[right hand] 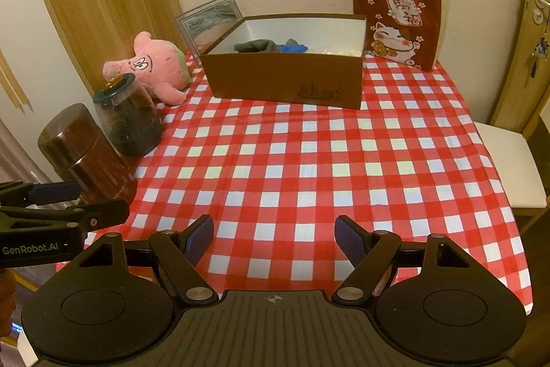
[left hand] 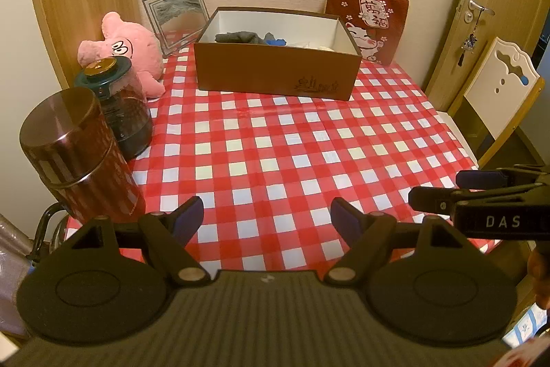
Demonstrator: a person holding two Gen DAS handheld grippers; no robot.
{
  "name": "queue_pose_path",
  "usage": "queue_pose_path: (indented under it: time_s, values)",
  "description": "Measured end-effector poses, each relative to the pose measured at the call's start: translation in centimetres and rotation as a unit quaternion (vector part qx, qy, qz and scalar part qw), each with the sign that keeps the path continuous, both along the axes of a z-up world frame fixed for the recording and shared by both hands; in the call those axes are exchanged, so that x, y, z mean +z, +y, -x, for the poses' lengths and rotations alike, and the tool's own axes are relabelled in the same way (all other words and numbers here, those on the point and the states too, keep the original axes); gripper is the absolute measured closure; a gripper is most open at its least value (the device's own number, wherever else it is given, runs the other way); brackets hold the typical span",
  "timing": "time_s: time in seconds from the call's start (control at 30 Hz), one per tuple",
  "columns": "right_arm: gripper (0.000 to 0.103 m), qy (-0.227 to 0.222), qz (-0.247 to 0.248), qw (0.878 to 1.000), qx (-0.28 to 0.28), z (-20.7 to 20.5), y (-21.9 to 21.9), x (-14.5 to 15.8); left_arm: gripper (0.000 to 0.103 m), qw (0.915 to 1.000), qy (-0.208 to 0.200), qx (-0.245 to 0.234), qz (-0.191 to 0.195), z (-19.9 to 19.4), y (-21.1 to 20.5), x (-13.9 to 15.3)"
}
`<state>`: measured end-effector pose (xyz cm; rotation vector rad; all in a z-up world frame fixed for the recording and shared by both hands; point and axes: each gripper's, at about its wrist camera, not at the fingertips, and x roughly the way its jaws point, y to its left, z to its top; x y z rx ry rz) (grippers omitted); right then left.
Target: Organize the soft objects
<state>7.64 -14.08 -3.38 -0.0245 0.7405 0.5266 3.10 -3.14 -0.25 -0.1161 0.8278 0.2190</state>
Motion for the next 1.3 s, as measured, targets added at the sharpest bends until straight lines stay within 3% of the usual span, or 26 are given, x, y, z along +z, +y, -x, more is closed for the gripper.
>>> queue_pose_path:
  time_s: [1.3]
  values:
    - [0.026, 0.001, 0.0, 1.0, -0.004, -0.6, -0.7, 0.1, 0.023, 1.0, 0.0, -0.006, 0.002, -0.6, -0.9, -0.2]
